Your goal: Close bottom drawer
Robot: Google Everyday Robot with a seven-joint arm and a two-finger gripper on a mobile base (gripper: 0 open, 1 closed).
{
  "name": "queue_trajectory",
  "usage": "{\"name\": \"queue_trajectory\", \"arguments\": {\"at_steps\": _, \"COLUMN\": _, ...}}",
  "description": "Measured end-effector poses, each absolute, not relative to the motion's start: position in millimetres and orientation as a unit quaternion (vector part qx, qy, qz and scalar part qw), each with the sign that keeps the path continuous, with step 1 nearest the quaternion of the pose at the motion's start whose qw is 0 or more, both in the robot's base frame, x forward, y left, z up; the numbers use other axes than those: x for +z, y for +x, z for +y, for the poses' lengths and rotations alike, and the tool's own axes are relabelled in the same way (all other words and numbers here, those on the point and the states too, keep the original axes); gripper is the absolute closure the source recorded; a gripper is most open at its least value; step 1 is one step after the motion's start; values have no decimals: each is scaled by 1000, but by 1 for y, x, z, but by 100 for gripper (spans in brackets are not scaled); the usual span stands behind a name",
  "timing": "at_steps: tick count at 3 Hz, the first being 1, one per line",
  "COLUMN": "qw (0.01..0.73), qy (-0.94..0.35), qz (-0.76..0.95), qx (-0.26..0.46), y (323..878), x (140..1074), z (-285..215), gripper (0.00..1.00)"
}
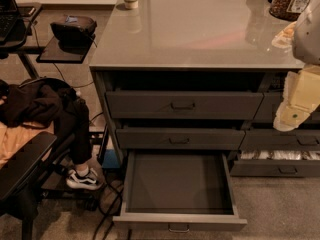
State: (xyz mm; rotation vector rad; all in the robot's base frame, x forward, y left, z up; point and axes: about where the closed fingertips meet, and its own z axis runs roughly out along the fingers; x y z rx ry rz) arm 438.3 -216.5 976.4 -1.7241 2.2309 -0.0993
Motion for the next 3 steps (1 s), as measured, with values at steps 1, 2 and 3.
{"name": "queue_trajectory", "arguments": {"at_steps": 1, "qw": 159, "qy": -603, "qz": 781, "qx": -35, "y": 438, "x": 976, "z": -217, "gripper": 0}}
{"name": "queue_trajectory", "arguments": {"at_steps": 2, "qw": 144, "qy": -608, "qz": 780, "qx": -31, "y": 429, "x": 961, "z": -218, "gripper": 0}}
{"name": "queue_trajectory", "arguments": {"at_steps": 3, "qw": 126, "qy": -614, "qz": 779, "qx": -11, "y": 407, "x": 923, "z": -221, "gripper": 0}}
